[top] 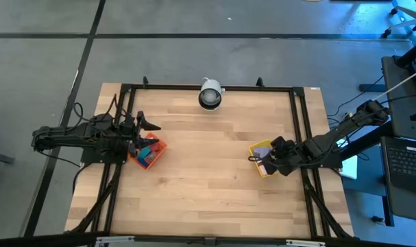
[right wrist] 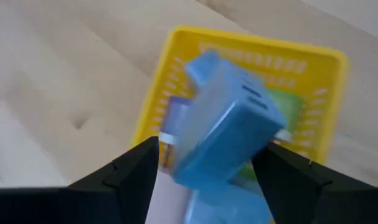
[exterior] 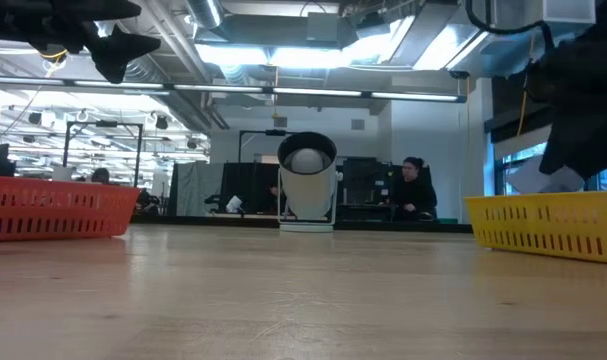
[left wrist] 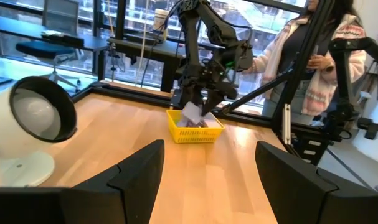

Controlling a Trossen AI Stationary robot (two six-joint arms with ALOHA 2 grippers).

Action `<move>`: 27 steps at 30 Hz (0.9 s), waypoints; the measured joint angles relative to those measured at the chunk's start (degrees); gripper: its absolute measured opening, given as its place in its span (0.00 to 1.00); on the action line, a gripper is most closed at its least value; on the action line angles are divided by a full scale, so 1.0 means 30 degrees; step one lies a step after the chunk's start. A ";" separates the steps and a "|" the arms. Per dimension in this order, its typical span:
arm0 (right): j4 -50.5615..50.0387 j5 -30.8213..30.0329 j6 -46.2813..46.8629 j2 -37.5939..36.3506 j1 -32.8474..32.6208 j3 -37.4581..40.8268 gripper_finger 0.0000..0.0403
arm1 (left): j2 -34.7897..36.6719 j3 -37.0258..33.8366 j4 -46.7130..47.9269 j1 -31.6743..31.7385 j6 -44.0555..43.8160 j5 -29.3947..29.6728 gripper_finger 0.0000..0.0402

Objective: Pick & Place Office items
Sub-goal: Put the purple charger adapter into the yellow basket, then return to Home Position

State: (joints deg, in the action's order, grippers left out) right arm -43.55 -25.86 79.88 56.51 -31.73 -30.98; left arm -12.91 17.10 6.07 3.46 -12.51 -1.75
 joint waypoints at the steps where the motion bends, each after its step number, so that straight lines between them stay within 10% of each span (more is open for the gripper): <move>1: -0.0404 -0.0053 0.0271 -0.0001 0.0000 -0.0003 0.63 | 0.0000 0.0000 0.0007 0.0002 -0.0077 -0.0138 0.62; 21: -0.2411 -0.2835 0.0544 -0.0015 0.0218 -0.0823 0.63 | 0.0000 0.0000 0.0058 0.0003 -0.0102 -0.0892 0.62; 27: -0.2419 -0.6650 -0.0875 -0.0015 0.0473 -0.1417 0.62 | -0.0109 0.0000 0.0002 0.0000 -0.0089 0.0174 0.62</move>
State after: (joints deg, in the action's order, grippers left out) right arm -50.81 -45.81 77.25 56.47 -30.31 -35.23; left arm -13.23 17.10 6.07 3.46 -12.78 -1.23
